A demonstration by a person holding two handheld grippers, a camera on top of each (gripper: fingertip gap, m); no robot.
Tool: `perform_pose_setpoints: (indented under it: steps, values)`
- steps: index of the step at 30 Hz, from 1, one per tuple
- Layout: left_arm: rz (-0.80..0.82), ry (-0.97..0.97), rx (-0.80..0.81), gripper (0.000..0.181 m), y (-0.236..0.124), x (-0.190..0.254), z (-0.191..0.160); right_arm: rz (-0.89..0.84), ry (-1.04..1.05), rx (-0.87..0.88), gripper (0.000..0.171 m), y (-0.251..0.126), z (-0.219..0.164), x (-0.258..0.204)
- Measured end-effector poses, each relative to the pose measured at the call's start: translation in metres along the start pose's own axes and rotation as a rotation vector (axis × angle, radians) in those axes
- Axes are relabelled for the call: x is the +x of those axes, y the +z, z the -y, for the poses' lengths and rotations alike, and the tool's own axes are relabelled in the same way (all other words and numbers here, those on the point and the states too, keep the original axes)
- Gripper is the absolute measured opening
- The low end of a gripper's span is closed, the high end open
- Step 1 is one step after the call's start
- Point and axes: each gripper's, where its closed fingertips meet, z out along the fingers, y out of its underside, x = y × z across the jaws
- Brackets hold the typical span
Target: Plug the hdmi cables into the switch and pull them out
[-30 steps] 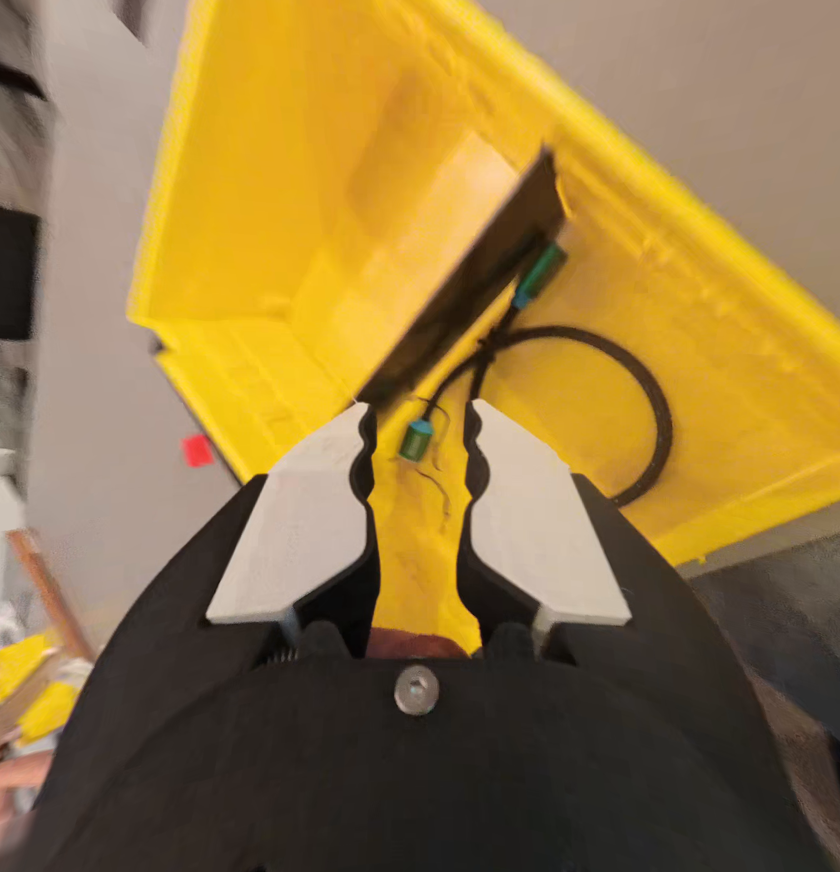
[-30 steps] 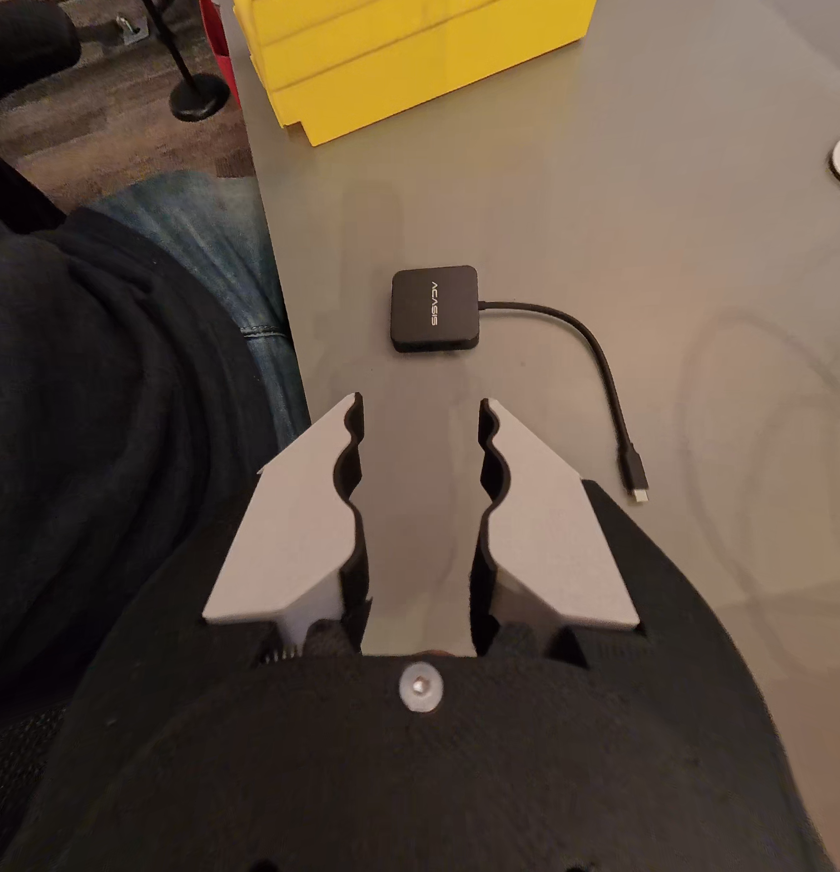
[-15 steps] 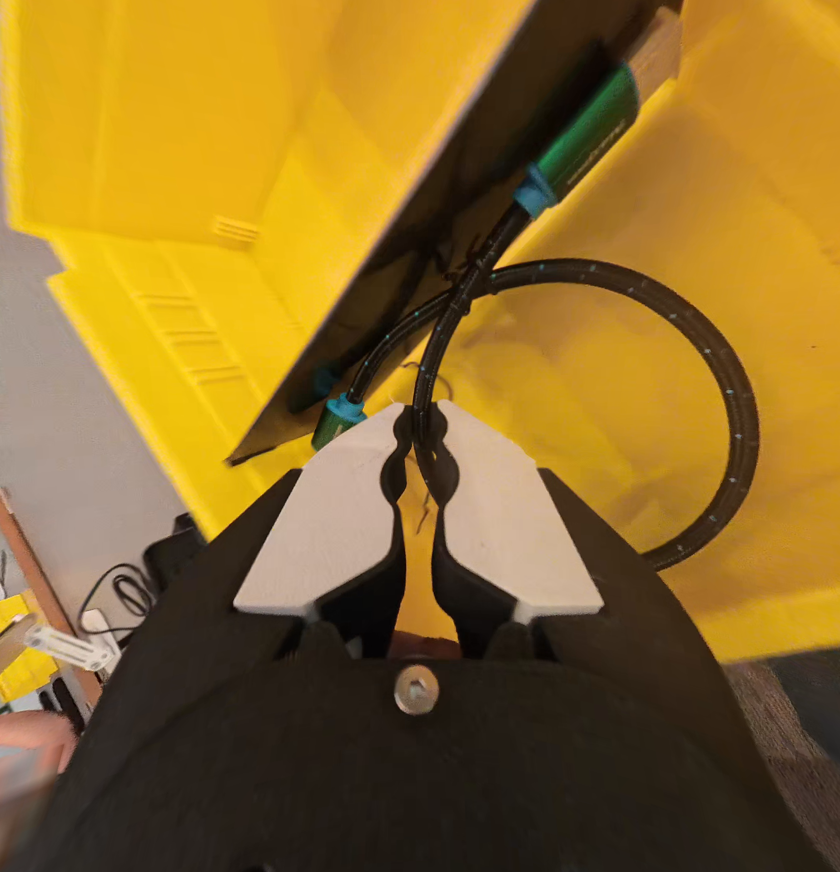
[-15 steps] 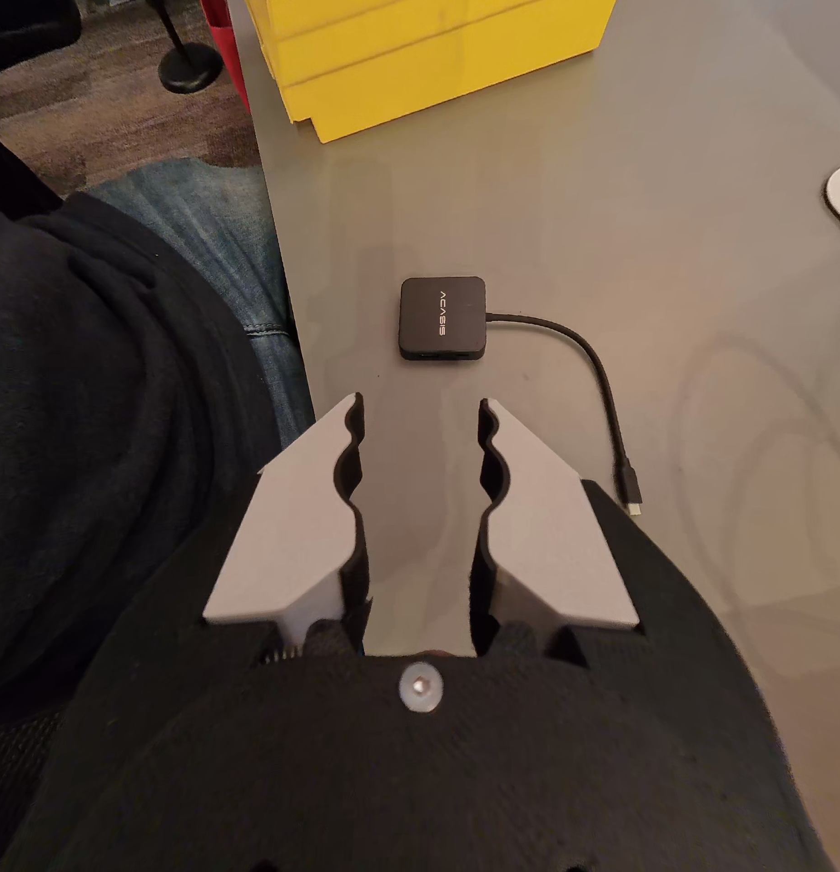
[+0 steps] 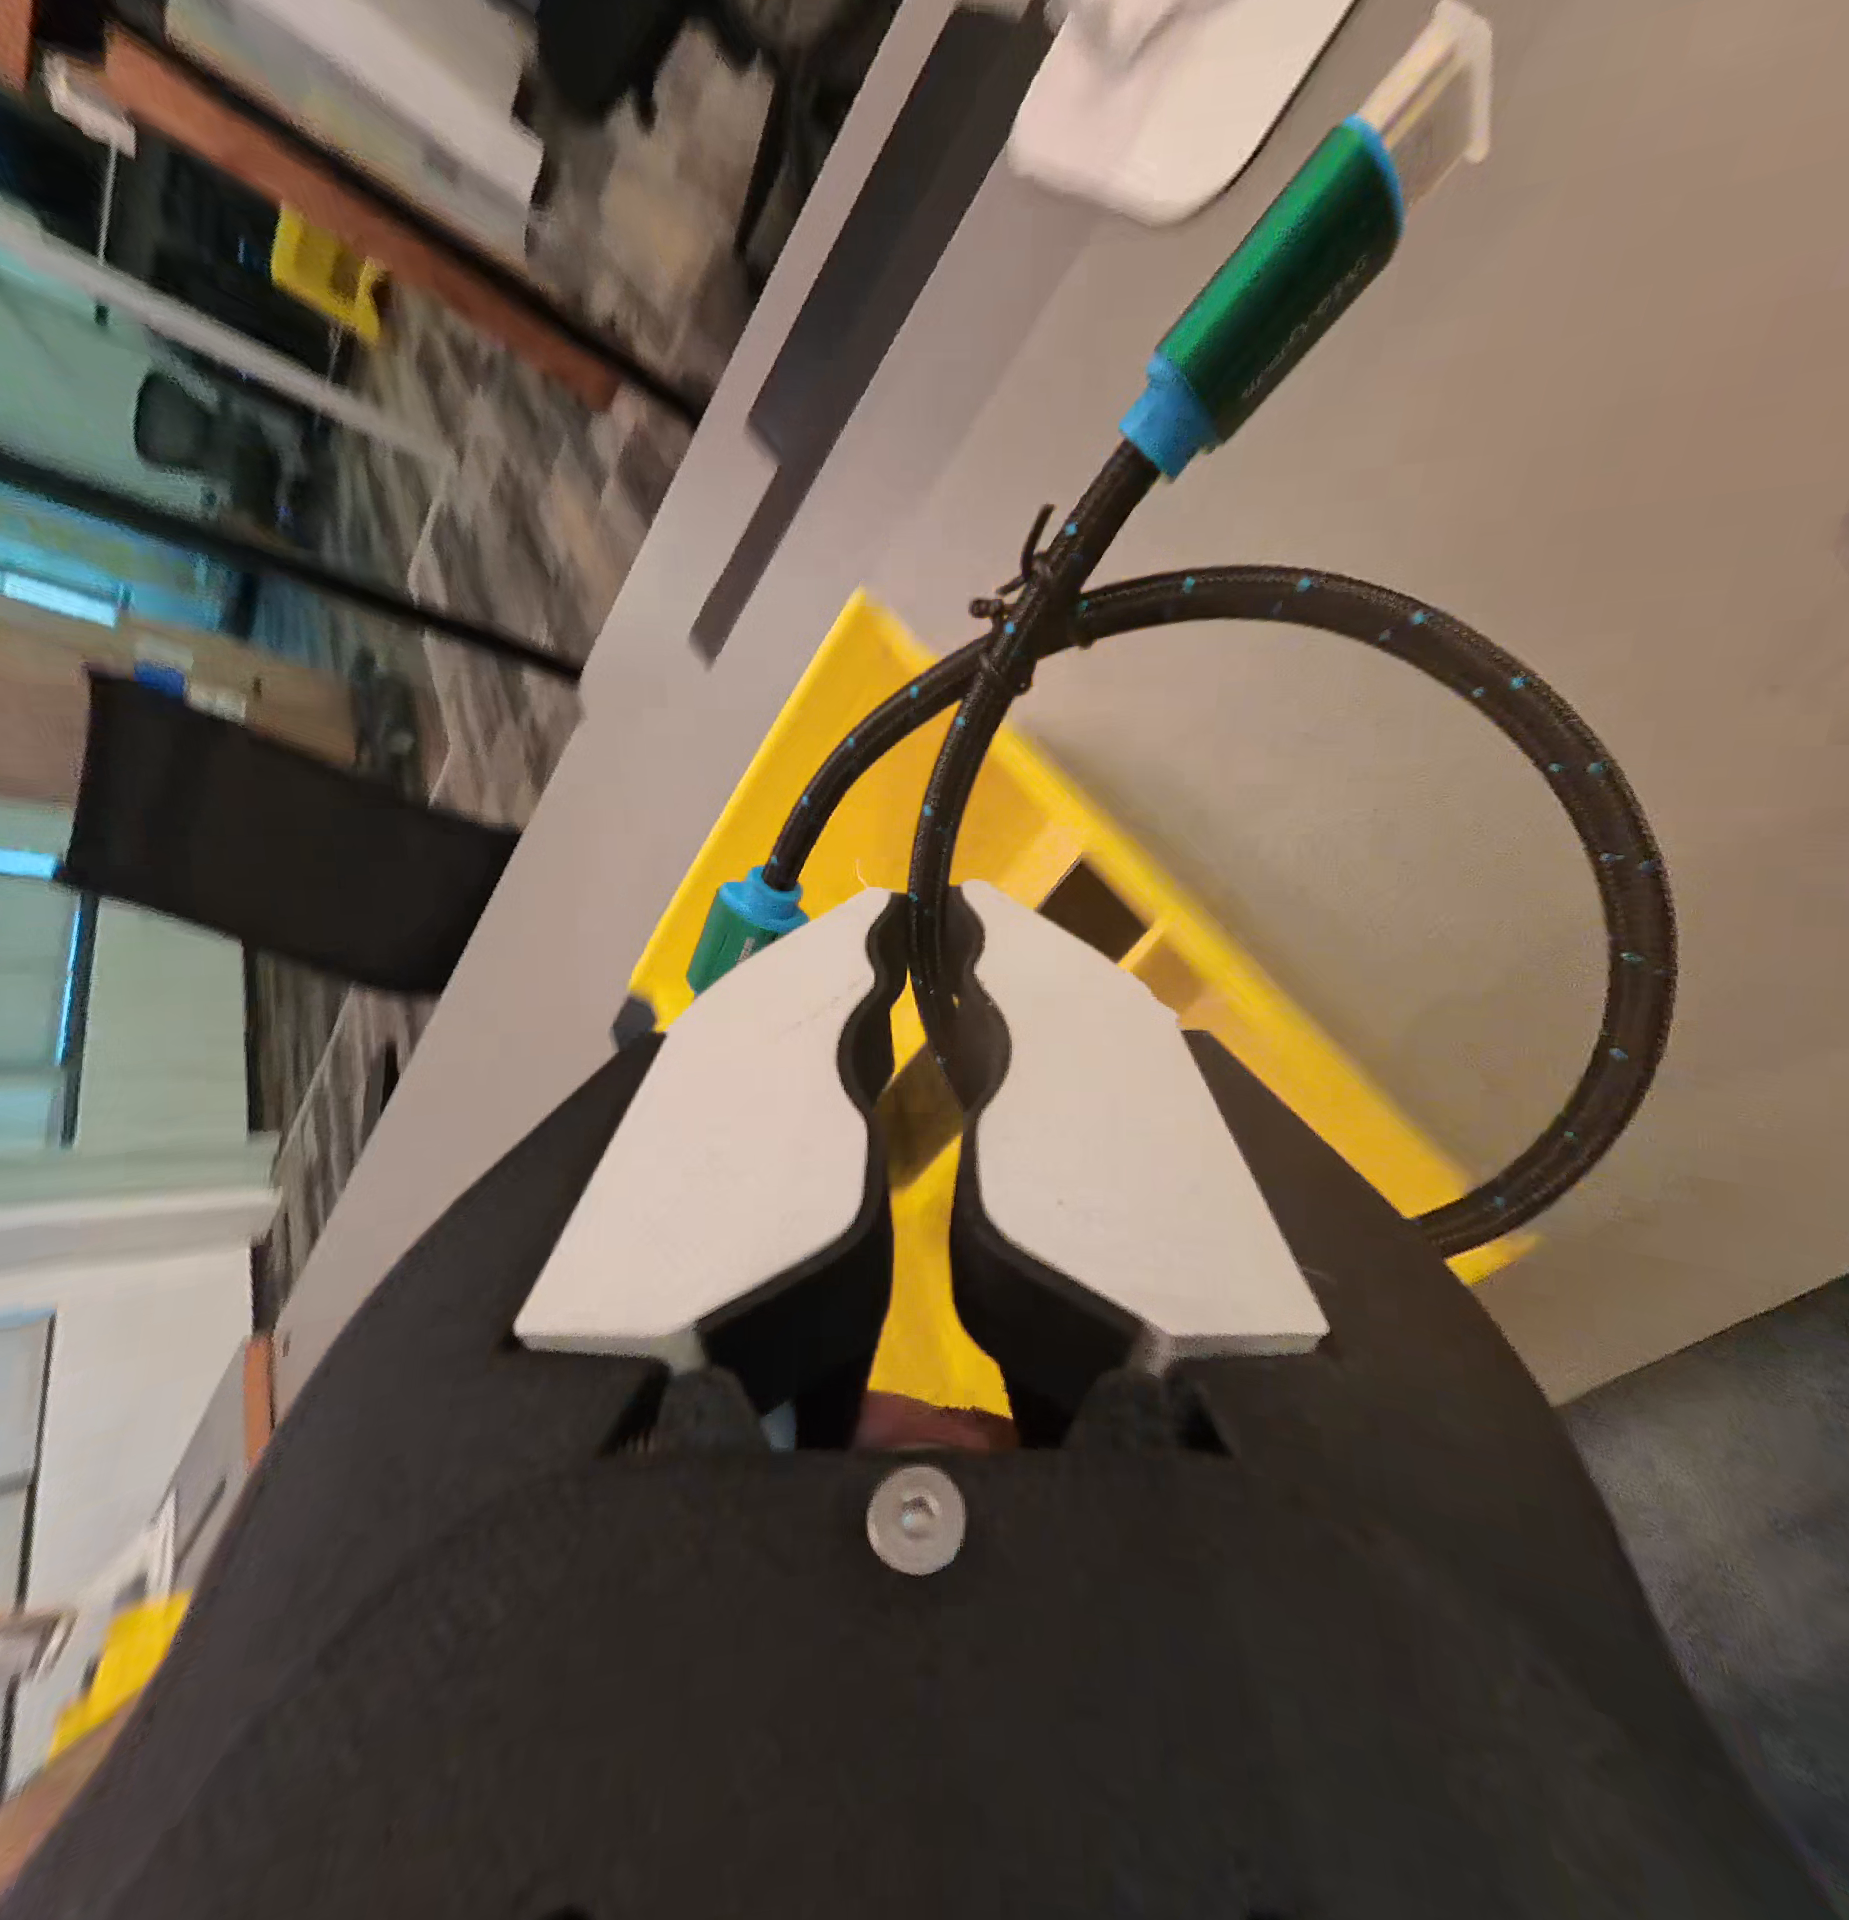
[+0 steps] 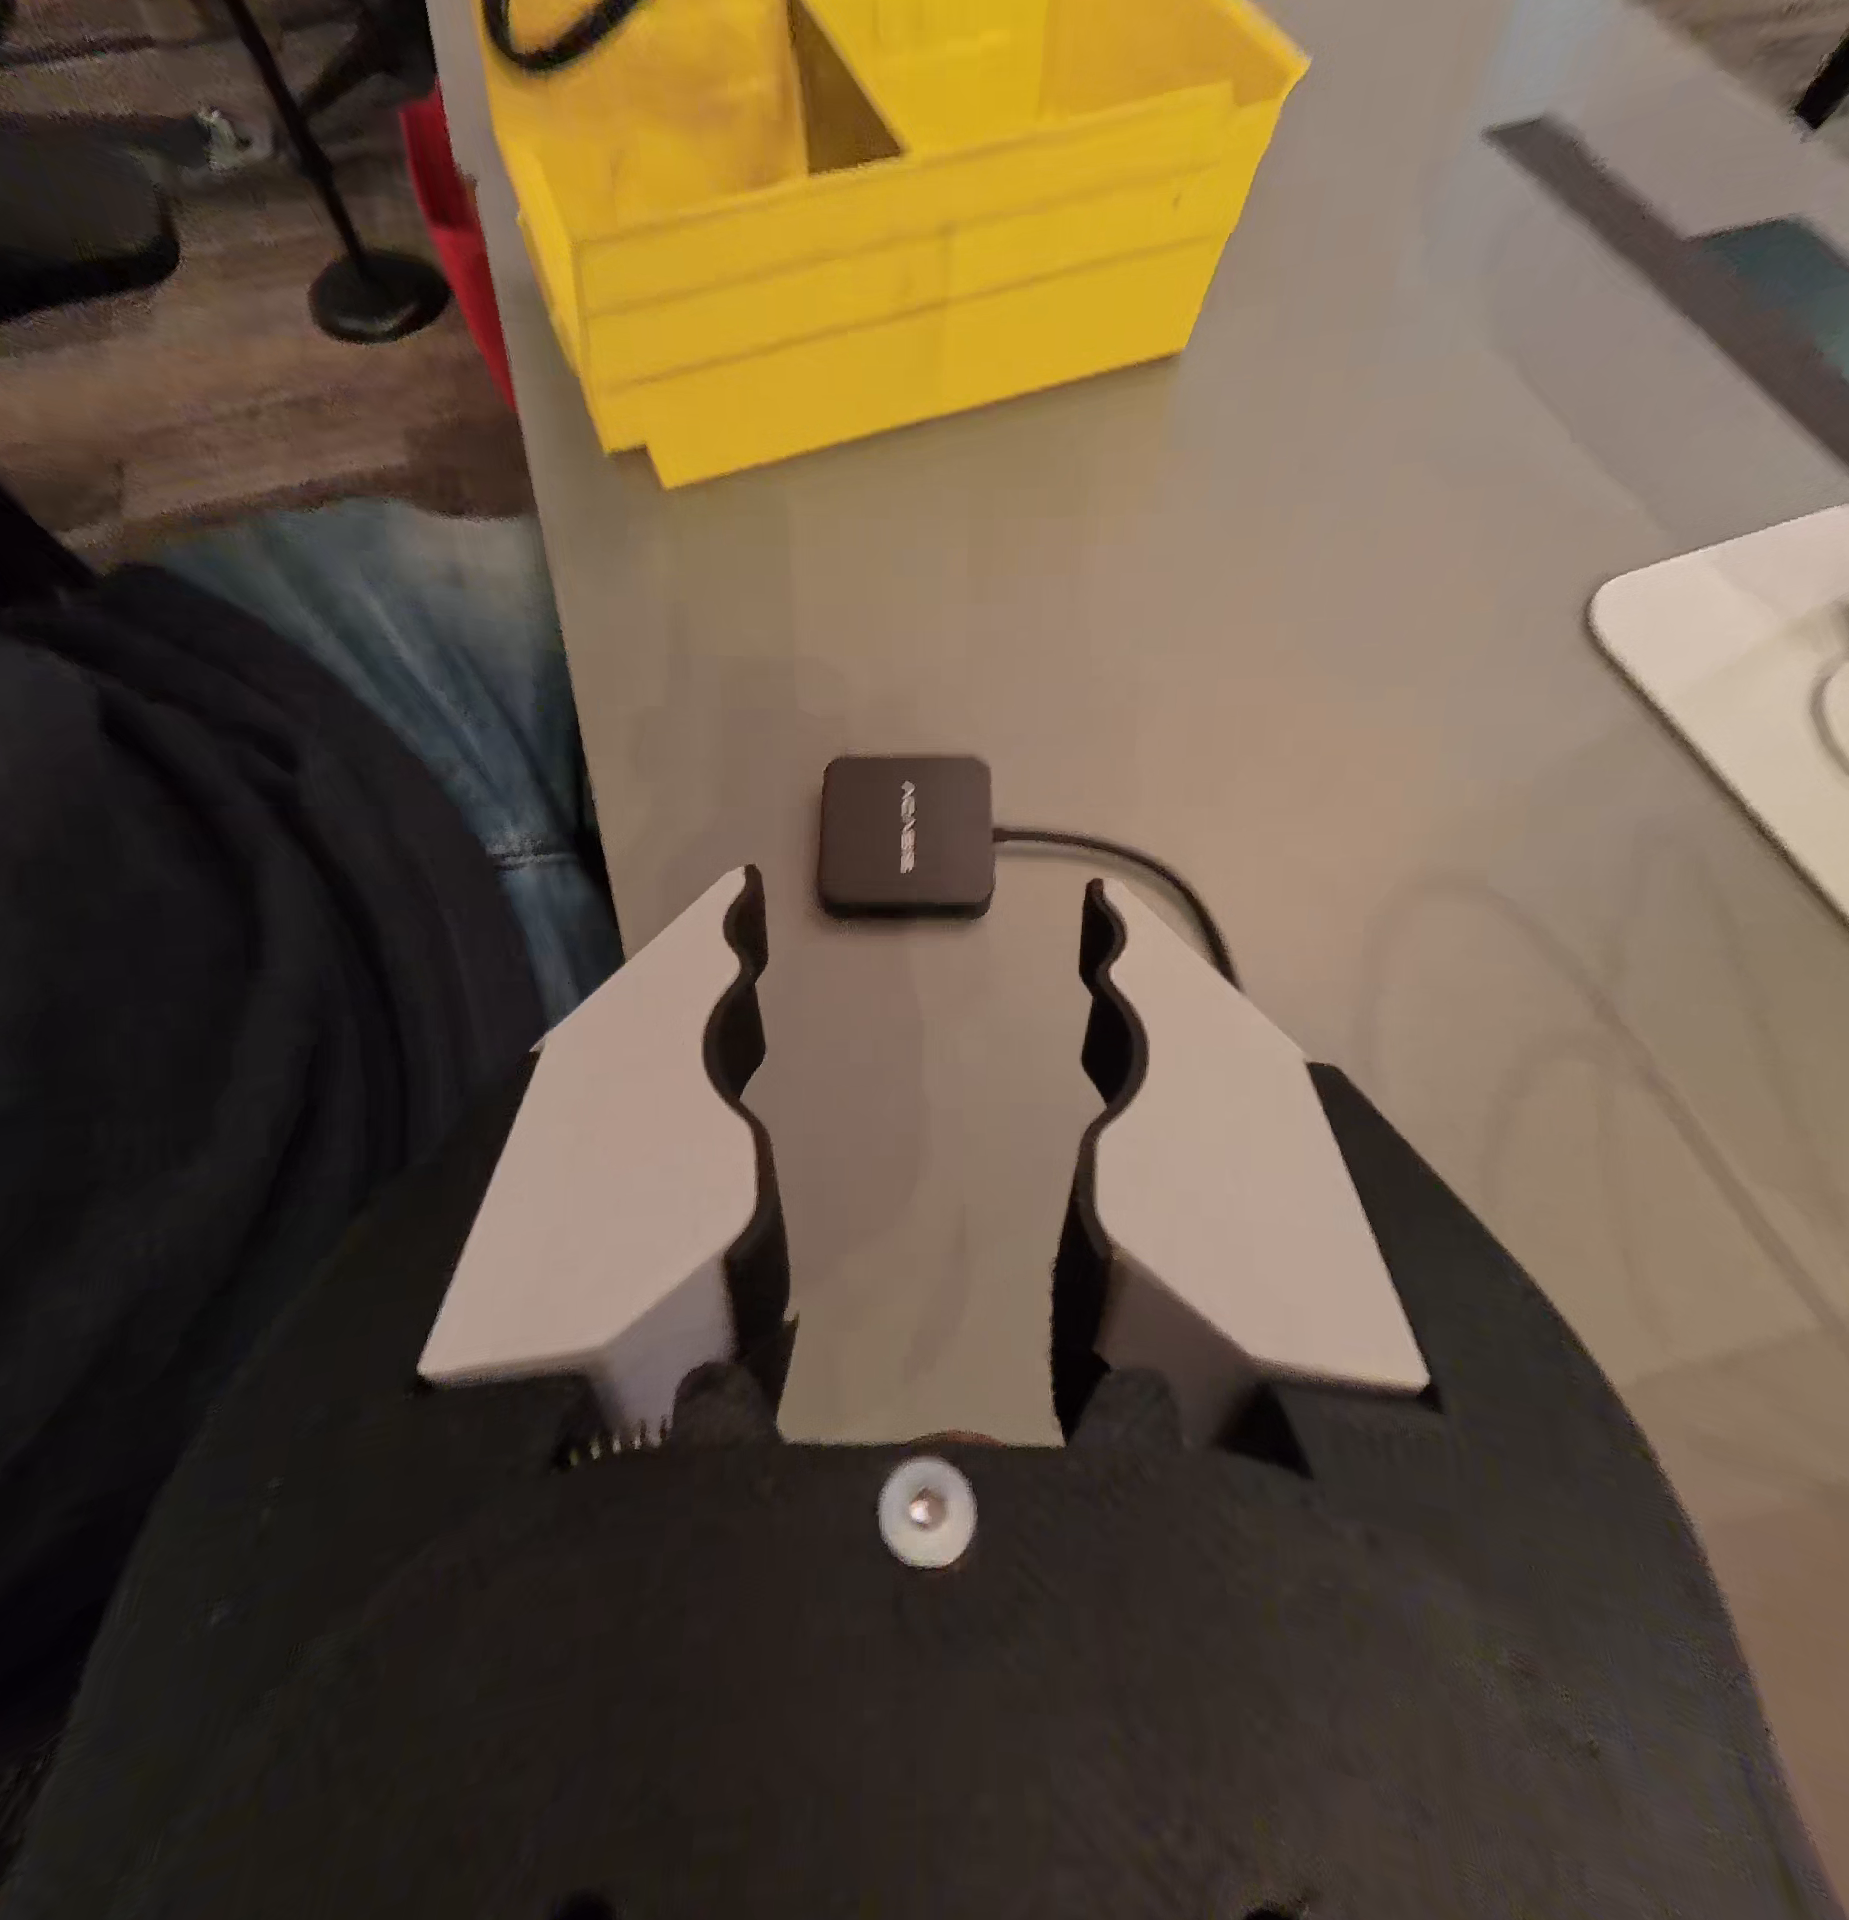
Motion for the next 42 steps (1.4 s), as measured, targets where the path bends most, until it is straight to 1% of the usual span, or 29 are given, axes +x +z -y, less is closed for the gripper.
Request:
perform_pose_setpoints:
  steps: [2,5,7,9,10,12,13,15,17,19,22,23,25,26,28,32,33,34,35,36,37,40,42]
  values:
    - [-0.041,0.038,0.086,0.006,0.002,0.031,0.037,-0.002,-0.009,0.041,0.06,0.0,0.015,0.0]
    - [-0.027,0.152,0.252,0.006,0.008,0.069,0.086,0.014,-0.011,0.106,0.064,0.001,0.039,0.002]
    - [0.016,0.256,0.39,0.005,0.006,0.085,0.114,0.069,0.028,0.17,0.063,-0.004,0.056,0.005]
    - [-0.012,0.339,0.539,0.006,-0.002,0.101,0.134,0.17,0.099,0.275,0.065,-0.015,0.076,0.009]
    - [-0.001,0.35,0.591,0.005,-0.006,0.103,0.141,0.229,0.145,0.324,0.066,-0.022,0.085,0.011]
    - [-0.049,0.373,0.69,0.006,-0.015,0.109,0.151,0.34,0.206,0.416,0.06,-0.036,0.101,0.017]
    - [-0.047,0.39,0.727,0.006,-0.019,0.109,0.154,0.387,0.232,0.447,0.057,-0.04,0.106,0.022]
    - [-0.073,0.419,0.771,0.006,-0.026,0.113,0.157,0.471,0.292,0.464,0.056,-0.039,0.11,0.029]
    - [-0.074,0.448,0.806,0.006,-0.03,0.114,0.159,0.603,0.344,0.445,0.056,-0.033,0.112,0.023]
    - [-0.059,0.478,0.822,0.006,-0.03,0.116,0.159,0.695,0.381,0.387,0.062,-0.017,0.111,0.013]
    - [0.004,0.544,0.834,0.006,-0.028,0.12,0.161,0.824,0.401,0.329,0.061,0.003,0.111,-0.007]
    - [0.026,0.572,0.837,0.006,-0.028,0.123,0.161,0.848,0.398,0.311,0.06,0.008,0.111,-0.012]
    - [0.062,0.632,0.825,0.006,-0.025,0.131,0.16,0.9,0.381,0.305,0.042,0.013,0.112,-0.02]
    - [0.072,0.652,0.819,0.006,-0.024,0.134,0.159,0.89,0.373,0.298,0.037,0.019,0.111,-0.02]
    - [0.08,0.664,0.82,0.006,-0.021,0.137,0.157,0.847,0.356,0.286,0.017,0.029,0.106,-0.017]
    - [0.1,0.605,0.794,0.006,-0.01,0.131,0.151,0.753,0.346,0.297,0.016,0.041,0.108,-0.008]
    - [0.103,0.572,0.777,0.009,-0.007,0.128,0.149,0.709,0.345,0.305,0.01,0.043,0.109,-0.002]
    - [0.08,0.552,0.73,0.011,-0.002,0.126,0.144,0.673,0.349,0.318,0.003,0.043,0.11,0.004]
    - [0.044,0.545,0.703,0.016,0.0,0.127,0.139,0.651,0.35,0.322,0.002,0.043,0.111,0.007]
    - [0.01,0.543,0.688,0.01,-0.001,0.128,0.136,0.633,0.346,0.317,0.002,0.044,0.111,0.008]
    - [-0.006,0.526,0.683,0.011,-0.004,0.126,0.135,0.611,0.339,0.319,0.002,0.044,0.112,0.01]
    - [-0.019,0.437,0.664,0.024,-0.008,0.117,0.13,0.53,0.318,0.344,0.002,0.041,0.114,0.019]
    - [-0.027,0.36,0.63,0.027,-0.005,0.111,0.125,0.436,0.286,0.338,0.002,0.043,0.11,0.03]
